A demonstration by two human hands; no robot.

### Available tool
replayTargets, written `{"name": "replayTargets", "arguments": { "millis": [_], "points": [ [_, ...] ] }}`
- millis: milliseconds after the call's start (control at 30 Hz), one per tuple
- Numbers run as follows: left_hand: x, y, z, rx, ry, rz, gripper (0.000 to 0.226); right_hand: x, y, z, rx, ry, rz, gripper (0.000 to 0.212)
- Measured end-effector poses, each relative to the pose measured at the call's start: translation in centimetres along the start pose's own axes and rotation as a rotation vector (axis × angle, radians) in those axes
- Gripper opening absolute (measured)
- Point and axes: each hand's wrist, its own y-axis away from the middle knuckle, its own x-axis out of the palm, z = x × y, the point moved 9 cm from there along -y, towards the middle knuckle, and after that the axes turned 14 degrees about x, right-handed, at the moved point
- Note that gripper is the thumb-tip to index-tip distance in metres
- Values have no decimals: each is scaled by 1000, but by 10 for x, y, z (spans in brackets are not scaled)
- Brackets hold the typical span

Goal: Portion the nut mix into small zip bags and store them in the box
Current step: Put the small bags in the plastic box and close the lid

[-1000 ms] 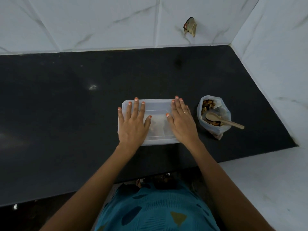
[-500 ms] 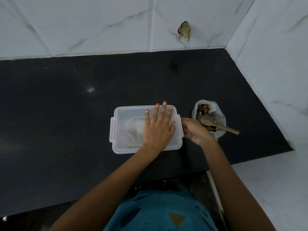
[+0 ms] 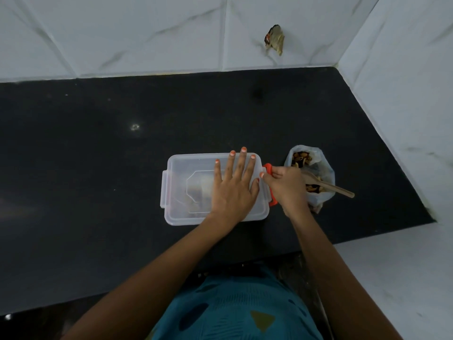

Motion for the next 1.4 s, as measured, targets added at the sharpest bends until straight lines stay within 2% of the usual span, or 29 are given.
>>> {"name": "replayTargets", "arguments": {
  "millis": [100, 233, 367, 467, 633, 733, 833, 867, 933, 1067, 1133, 1233, 1300, 1400],
  "points": [
    [1, -1, 1, 2, -13, -15, 60, 3, 0, 1, -13, 54, -21, 18],
    [3, 0, 0, 1, -7, -14, 74, 0, 1, 4, -22, 69, -64, 16],
    [2, 0, 0, 5, -10, -2, 59, 3, 7, 10, -50, 118, -108, 13],
    [2, 0, -1, 8, -15, 8, 60, 8, 10, 16, -90, 196, -126, 18],
    [-3, 1, -1, 30, 4, 27, 58, 6, 10, 15, -103, 165, -63, 18],
    [-22, 8, 14, 6, 171, -62, 55, 4, 17, 20, -111, 291, -139, 23],
    [-56, 39, 56, -90, 284, -420, 43, 8, 37, 40, -224, 417, -266, 37],
    [-64, 54, 73, -140, 294, -531, 40, 17, 46, 50, -303, 412, -258, 39],
    [-59, 79, 109, -279, 424, -622, 35, 45, 61, 66, -442, 431, -177, 41],
    [-7, 109, 145, -617, 1157, -585, 27, 112, 77, 79, -565, 563, -10, 51],
    [15, 116, 144, -744, 1355, -436, 38, 138, 78, 77, -590, 666, 44, 56],
    [25, 119, 145, -759, 1425, -256, 33, 154, 73, 73, -586, 759, 42, 60],
    [22, 119, 148, -746, 1448, -231, 21, 156, 72, 71, -584, 775, 35, 61],
    [16, 125, 158, -771, 1447, -263, 19, 157, 70, 69, -582, 800, 36, 62]
  ]
}}
